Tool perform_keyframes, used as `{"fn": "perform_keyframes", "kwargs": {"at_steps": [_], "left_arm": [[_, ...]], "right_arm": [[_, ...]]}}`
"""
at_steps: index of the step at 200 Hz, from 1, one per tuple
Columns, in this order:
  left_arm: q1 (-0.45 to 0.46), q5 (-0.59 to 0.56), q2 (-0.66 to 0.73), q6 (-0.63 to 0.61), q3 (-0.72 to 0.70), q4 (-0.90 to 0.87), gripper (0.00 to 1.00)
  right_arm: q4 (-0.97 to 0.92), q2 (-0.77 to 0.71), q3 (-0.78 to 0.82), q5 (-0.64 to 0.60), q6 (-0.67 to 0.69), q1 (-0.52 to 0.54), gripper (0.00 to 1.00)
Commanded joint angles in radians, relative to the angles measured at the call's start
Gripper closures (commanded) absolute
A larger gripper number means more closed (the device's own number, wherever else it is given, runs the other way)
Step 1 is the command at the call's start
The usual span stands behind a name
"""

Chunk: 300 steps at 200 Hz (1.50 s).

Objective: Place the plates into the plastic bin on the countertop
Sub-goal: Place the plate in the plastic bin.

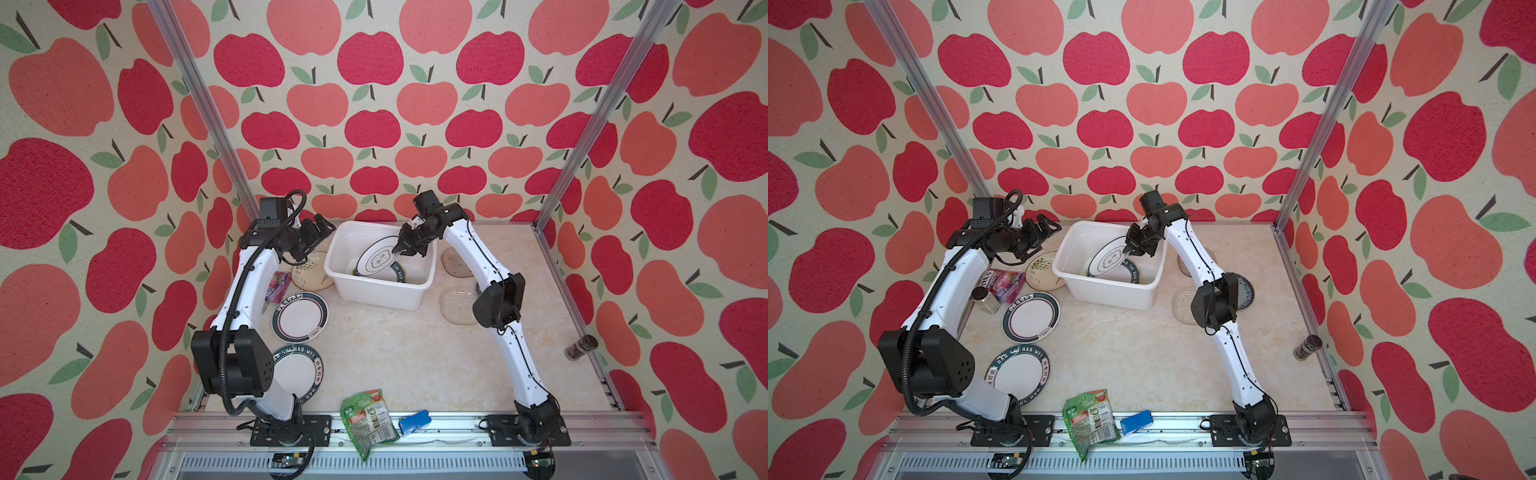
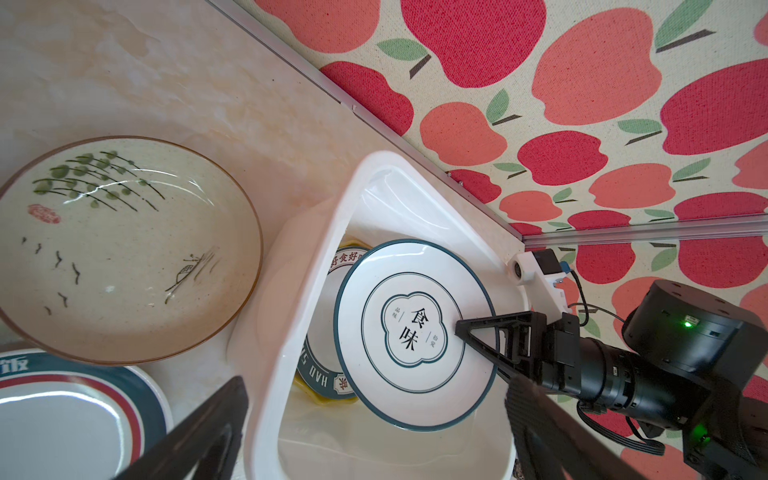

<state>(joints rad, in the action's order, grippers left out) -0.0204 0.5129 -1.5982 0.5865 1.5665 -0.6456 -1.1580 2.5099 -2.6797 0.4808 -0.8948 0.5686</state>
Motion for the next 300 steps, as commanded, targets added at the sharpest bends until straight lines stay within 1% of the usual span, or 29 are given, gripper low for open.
{"fn": "perform_keyframes", "kwargs": {"at_steps": [1, 29, 67, 127, 153, 168, 188, 194, 202, 206, 259, 277, 300], "left_arm": [[-0.006, 0.009, 0.033, 0.013, -0.013, 0.017, 0.01], [-0.014, 0.017, 0.036, 0.002, -0.006, 0.001, 0.01], [-0.032, 0.038, 0.053, -0.010, -0.015, -0.004, 0.01], [-0.038, 0.045, 0.125, 0.007, -0.094, 0.037, 0.01], [-0.038, 0.034, 0.149, 0.003, -0.109, 0.031, 0.01], [-0.038, 0.025, 0.163, 0.003, -0.117, 0.033, 0.01], [-0.037, 0.020, 0.173, 0.004, -0.123, 0.031, 0.01], [-0.038, 0.018, 0.173, 0.004, -0.123, 0.029, 0.01], [-0.038, 0.016, 0.174, 0.003, -0.125, 0.029, 0.01], [-0.038, 0.016, 0.173, 0.002, -0.125, 0.030, 0.01], [-0.038, 0.010, 0.170, 0.007, -0.129, 0.039, 0.01], [-0.038, 0.012, 0.165, 0.015, -0.132, 0.041, 0.01], [-0.036, 0.016, 0.159, 0.028, -0.147, 0.061, 0.01]], "right_arm": [[-0.095, 0.034, -0.019, -0.010, -0.026, 0.001, 1.00], [-0.071, -0.010, 0.014, -0.053, -0.035, 0.016, 1.00], [0.000, -0.103, 0.110, -0.145, 0.011, 0.070, 1.00], [0.041, -0.151, 0.259, -0.125, -0.022, 0.083, 1.00], [0.066, -0.131, 0.254, -0.116, -0.038, 0.084, 1.00], [0.058, -0.102, 0.216, -0.099, -0.041, 0.086, 1.00], [-0.005, -0.066, 0.154, -0.097, -0.032, 0.087, 0.87], [-0.015, -0.063, 0.150, -0.097, -0.029, 0.085, 0.84], [-0.015, -0.062, 0.151, -0.098, -0.029, 0.084, 0.77], [-0.016, -0.062, 0.154, -0.096, -0.029, 0.082, 0.76], [-0.032, -0.040, 0.151, -0.061, -0.037, 0.065, 0.75], [-0.097, -0.034, 0.134, -0.072, -0.032, 0.054, 0.75], [-0.102, -0.039, 0.150, -0.062, -0.023, 0.039, 0.74]]}}
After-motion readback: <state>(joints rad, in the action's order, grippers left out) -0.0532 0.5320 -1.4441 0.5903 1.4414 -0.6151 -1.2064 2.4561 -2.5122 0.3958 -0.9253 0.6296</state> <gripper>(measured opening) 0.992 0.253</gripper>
